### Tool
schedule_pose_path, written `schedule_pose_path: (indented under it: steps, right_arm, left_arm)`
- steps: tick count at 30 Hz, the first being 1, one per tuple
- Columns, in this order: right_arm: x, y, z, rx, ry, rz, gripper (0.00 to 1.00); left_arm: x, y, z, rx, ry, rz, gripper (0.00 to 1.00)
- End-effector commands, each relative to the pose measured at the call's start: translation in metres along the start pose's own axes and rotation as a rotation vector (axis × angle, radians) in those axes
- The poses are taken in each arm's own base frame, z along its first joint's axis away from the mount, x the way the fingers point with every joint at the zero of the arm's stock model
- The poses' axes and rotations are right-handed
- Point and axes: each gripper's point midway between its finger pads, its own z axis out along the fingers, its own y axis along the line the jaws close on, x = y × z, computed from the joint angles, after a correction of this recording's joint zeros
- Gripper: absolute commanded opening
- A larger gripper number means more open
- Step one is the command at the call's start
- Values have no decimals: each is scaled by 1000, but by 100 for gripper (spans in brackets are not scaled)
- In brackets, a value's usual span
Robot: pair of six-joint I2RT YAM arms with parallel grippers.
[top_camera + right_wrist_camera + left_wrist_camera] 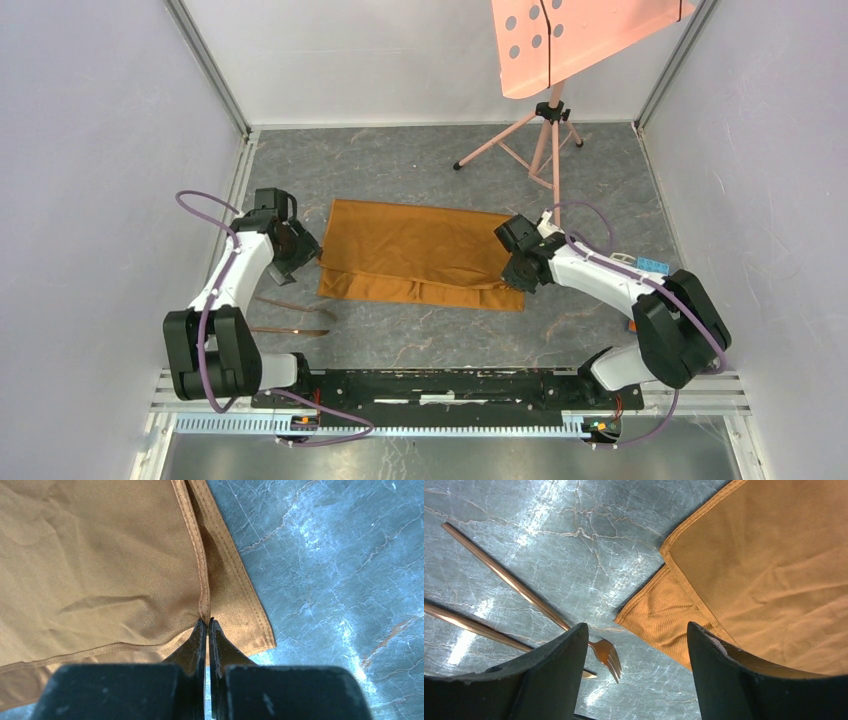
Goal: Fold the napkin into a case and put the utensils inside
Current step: Smooth out the rectangle-folded napkin at the center of the board.
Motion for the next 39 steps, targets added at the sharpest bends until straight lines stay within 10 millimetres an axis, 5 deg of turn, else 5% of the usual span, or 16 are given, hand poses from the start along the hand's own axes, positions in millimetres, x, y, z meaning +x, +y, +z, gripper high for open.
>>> schedule_pose_path:
  steps: [1,9,16,30,39]
  right_arm:
    - [-4,-2,-5,-20,-36,6,0]
    - [-3,0,-3,-29,-34,0,0]
    - [-1,2,0,-38,-24,-3,0]
    - [-3,6,-2,-55,-29,-1,0]
    - [-4,4,-3,-61,-43,1,0]
  left_arm:
    - [-6,4,11,-53,-6,44,77]
    - [-5,2,33,-106,57,33,67]
    - [-21,-21,39,-79,50,9,67]
    - [-5,-25,68,-119,143,-81,63]
    - [-18,-28,77,-130,116,-76,38]
